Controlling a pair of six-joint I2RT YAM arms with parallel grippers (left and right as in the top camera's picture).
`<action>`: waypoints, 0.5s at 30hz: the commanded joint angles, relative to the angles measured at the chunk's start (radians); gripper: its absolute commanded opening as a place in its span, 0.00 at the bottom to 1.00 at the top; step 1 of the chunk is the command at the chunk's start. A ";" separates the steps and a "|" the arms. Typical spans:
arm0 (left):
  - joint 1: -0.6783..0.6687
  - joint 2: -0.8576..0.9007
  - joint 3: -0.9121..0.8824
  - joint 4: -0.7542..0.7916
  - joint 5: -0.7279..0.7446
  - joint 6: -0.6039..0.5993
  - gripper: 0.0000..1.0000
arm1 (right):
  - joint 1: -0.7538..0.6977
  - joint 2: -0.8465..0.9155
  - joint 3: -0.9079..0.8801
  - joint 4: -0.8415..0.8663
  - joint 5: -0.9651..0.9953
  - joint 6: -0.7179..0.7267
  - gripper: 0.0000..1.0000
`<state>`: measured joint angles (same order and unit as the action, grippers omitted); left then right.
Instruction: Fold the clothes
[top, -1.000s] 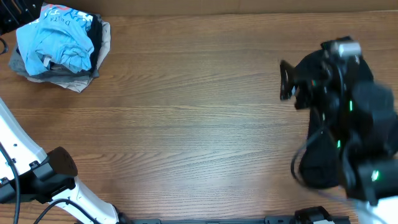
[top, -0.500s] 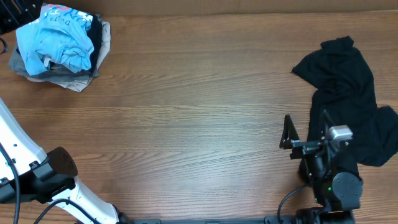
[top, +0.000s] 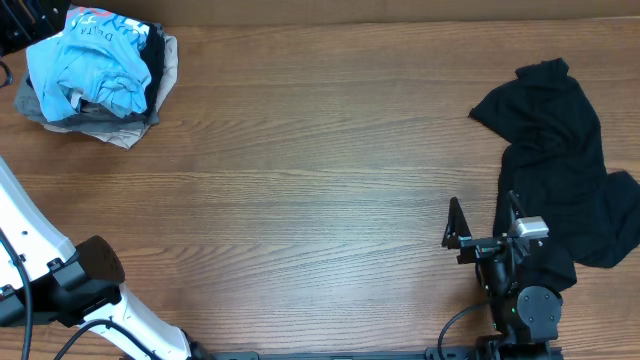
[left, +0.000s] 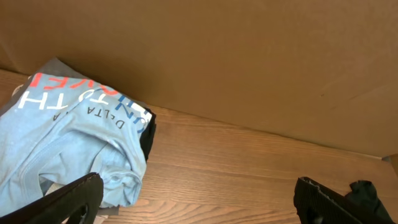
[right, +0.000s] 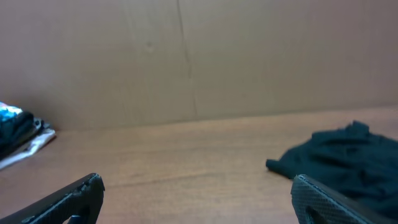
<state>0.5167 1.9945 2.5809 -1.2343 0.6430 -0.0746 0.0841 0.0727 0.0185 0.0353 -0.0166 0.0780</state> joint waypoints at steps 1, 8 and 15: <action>-0.006 0.007 0.001 0.003 0.000 0.016 1.00 | -0.019 -0.031 -0.011 0.003 0.016 0.003 1.00; -0.006 0.007 0.001 0.003 0.000 0.016 0.99 | -0.030 -0.070 -0.011 -0.117 0.016 0.003 1.00; -0.006 0.007 0.001 0.003 0.000 0.016 1.00 | -0.049 -0.070 -0.011 -0.119 0.016 0.003 1.00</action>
<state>0.5167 1.9945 2.5809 -1.2343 0.6430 -0.0746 0.0399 0.0154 0.0185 -0.0841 -0.0105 0.0784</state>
